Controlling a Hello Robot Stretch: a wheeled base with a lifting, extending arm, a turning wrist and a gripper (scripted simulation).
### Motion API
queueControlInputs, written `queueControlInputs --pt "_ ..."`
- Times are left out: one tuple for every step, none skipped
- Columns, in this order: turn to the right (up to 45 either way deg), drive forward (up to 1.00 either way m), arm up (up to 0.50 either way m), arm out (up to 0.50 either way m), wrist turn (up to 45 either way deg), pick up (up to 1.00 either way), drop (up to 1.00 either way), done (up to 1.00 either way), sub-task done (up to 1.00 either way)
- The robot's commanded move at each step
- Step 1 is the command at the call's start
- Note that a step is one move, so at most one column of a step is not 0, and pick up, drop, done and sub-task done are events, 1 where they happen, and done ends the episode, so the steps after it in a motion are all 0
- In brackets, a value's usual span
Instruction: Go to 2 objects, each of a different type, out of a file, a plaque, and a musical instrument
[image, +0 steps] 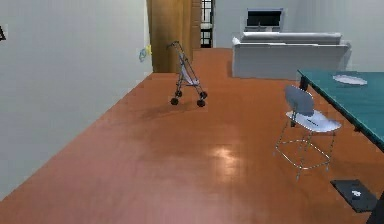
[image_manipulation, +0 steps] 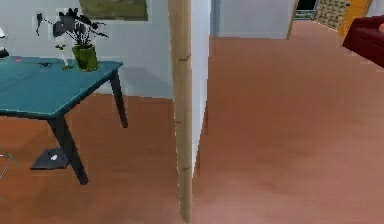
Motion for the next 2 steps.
queueControlInputs --pt "12.0 0.00 0.00 0.00 0.0 0.00 0.00 0.00 0.00" --pt "0.0 1.00 0.00 0.00 0.0 0.00 0.00 0.00 0.00"
